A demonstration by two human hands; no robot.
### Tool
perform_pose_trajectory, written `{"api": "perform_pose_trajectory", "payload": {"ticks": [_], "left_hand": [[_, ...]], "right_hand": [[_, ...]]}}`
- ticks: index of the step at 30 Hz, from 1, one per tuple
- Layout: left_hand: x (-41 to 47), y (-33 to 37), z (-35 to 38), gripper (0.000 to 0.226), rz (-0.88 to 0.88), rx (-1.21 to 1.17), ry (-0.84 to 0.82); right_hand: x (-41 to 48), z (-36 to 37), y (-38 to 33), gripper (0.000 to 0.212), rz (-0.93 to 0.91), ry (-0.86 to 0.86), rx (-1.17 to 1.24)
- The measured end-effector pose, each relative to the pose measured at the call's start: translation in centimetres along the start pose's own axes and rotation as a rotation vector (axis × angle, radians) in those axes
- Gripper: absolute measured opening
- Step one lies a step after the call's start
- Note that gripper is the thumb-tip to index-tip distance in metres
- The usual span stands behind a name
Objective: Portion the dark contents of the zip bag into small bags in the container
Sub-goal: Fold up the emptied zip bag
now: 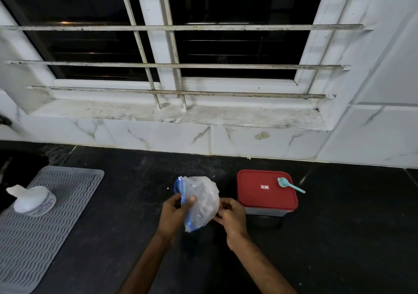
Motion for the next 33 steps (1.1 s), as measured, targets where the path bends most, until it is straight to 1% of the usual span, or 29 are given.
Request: {"api": "perform_pose_trajectory", "payload": {"ticks": [2,3,5,7,8,9,11,12,14,16,18,21,22,23,24,26,27,28,31,32,33], "left_hand": [[0.9,0.7,-1.7,0.014,0.086,0.075,0.121],[1.1,1.2,-2.2,0.015,0.125,0.106,0.157],[1.4,1.9,-2.7,0.019,0.186,0.138,0.174],[1.7,2.2,-2.8,0.018,0.213,0.162,0.156],[1.9,2.3,-2.8,0.017,0.221,0.167,0.149],[2.0,2.3,-2.8,0.015,0.225,0.156,0.137],[2.3,2.2,-2.7,0.013,0.224,0.122,0.125],[2.4,2.0,-2.6,0.011,0.22,0.106,0.124],[2.3,1.9,-2.2,0.007,0.205,0.073,0.104],[2.1,1.7,-1.8,0.005,0.195,0.044,0.077],[1.8,1.5,-1.5,0.007,0.2,0.026,0.084],[1.7,1.2,-2.4,0.01,0.213,-0.032,0.207],[1.8,1.1,-2.9,0.009,0.215,-0.055,0.262],[2.0,1.0,-3.4,0.006,0.213,-0.073,0.309],[2.3,1.0,-3.7,0.008,0.209,-0.084,0.34],[2.5,1.2,-3.8,0.015,0.204,-0.066,0.344],[2.4,1.5,-3.9,0.013,0.211,-0.036,0.323],[2.2,1.9,-3.9,0.012,0.222,0.001,0.293],[2.0,2.8,-4.3,0.015,0.282,0.134,0.242],[2.0,3.0,-4.4,0.015,0.308,0.179,0.238],[2.0,3.2,-4.4,0.015,0.327,0.214,0.234]], "right_hand": [[1.0,-1.5,-0.3,0.013,-0.113,0.085,-0.151],[1.3,-2.2,-0.9,0.014,-0.184,0.117,-0.251],[1.8,-3.1,-1.8,0.02,-0.301,0.149,-0.432],[2.3,-3.5,-2.1,0.022,-0.346,0.164,-0.509],[2.5,-3.6,-2.0,0.02,-0.327,0.159,-0.474],[2.5,-3.6,-1.8,0.015,-0.262,0.138,-0.363],[2.3,-3.1,-0.8,0.007,-0.05,0.04,-0.046],[2.0,-2.8,-0.2,0.011,0.055,-0.017,0.058],[1.3,-2.0,0.8,0.018,0.188,-0.13,0.066],[0.5,-0.9,1.2,0.015,0.218,-0.206,0.021],[0.2,-0.7,1.0,0.011,0.17,-0.193,-0.007],[0.5,-1.3,0.2,0.019,0.042,-0.183,-0.117],[0.4,-1.3,-0.1,0.021,-0.032,-0.218,-0.183],[0.1,-1.3,-0.4,0.02,-0.11,-0.272,-0.279],[-0.2,-1.1,-0.4,0.017,-0.169,-0.338,-0.402],[-0.4,-0.9,0.2,0.014,-0.212,-0.499,-0.627],[-0.2,-1.2,0.2,0.011,-0.211,-0.533,-0.675],[0.3,-1.8,-0.1,0.007,-0.226,-0.51,-0.667],[1.8,-3.5,-3.0,0.007,-0.389,-0.236,-0.522],[1.9,-3.5,-4.1,0.009,-0.442,-0.197,-0.485],[1.8,-2.9,-4.8,0.01,-0.485,-0.223,-0.475]]}}
Point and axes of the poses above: each hand's wrist, its own x-axis towards the middle knuckle, its own z-axis out of the palm, y = z × x, the point moved 5 cm from there along x, towards the middle knuckle, and after that the axes turned 3 degrees about -x, right-handed, at the moved point
